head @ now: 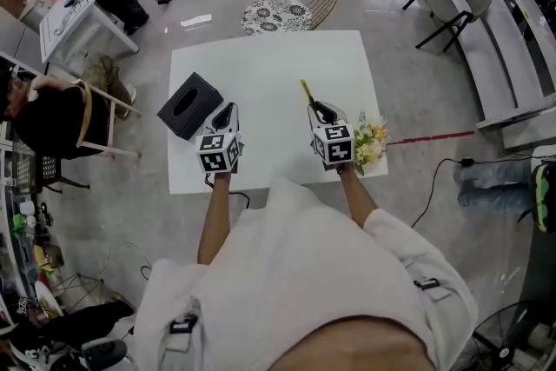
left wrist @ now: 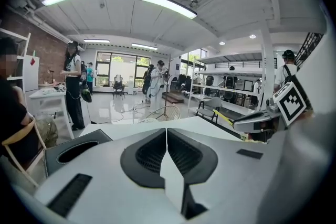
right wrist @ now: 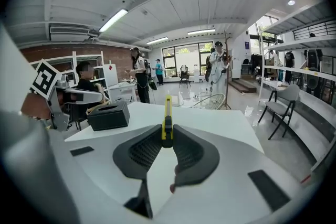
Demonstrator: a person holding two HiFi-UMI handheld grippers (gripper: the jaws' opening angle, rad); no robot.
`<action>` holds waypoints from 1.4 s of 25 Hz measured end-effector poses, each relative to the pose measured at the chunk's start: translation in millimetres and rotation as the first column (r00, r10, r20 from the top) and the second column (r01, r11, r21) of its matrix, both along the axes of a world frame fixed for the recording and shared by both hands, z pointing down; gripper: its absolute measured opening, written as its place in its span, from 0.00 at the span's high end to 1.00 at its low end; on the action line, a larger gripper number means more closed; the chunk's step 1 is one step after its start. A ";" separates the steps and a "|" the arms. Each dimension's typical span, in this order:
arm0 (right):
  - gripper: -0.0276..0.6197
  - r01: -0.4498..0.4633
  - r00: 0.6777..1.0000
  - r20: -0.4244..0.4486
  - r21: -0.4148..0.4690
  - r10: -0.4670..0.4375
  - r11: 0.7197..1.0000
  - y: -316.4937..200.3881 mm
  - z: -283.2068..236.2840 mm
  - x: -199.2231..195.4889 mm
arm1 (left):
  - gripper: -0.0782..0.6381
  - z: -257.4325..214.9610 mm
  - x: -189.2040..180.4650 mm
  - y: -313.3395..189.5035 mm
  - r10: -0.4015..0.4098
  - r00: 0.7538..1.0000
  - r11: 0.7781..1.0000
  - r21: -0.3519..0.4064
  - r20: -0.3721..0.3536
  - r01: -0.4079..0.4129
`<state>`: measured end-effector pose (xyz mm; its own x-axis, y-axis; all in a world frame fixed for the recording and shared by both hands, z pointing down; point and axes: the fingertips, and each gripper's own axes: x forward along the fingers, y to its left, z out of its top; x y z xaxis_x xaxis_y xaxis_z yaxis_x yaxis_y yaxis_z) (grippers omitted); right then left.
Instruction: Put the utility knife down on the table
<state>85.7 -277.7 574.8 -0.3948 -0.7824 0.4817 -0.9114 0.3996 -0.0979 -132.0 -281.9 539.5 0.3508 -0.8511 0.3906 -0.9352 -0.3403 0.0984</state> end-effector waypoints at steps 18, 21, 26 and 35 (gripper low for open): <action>0.83 0.083 0.996 0.039 -0.065 -0.081 0.994 -81.6 23.7 -20.0 | 0.86 30.5 -8.3 -55.0 -0.061 0.998 0.995 -0.078 0.034 0.063; 0.83 0.079 0.997 0.031 -0.087 -0.077 0.993 -79.3 30.7 -23.3 | 0.86 35.7 -11.5 -55.9 -0.048 0.998 0.994 -0.093 0.032 0.051; 0.83 0.049 0.999 0.019 -0.125 -0.047 0.991 -70.5 46.7 -20.1 | 0.86 49.4 -7.6 -58.3 -0.010 1.000 0.992 -0.123 0.023 0.013; 0.83 -0.006 1.000 -0.005 -0.183 0.005 0.983 -47.2 67.9 -21.3 | 0.86 68.7 -5.3 -54.3 0.050 0.999 0.985 -0.165 -0.002 -0.050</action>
<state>64.4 -324.9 642.7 -0.3882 -0.6829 0.6188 -0.9141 0.3704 -0.1647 -137.3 -336.1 608.2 0.3902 -0.7563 0.5252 -0.9177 -0.3659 0.1549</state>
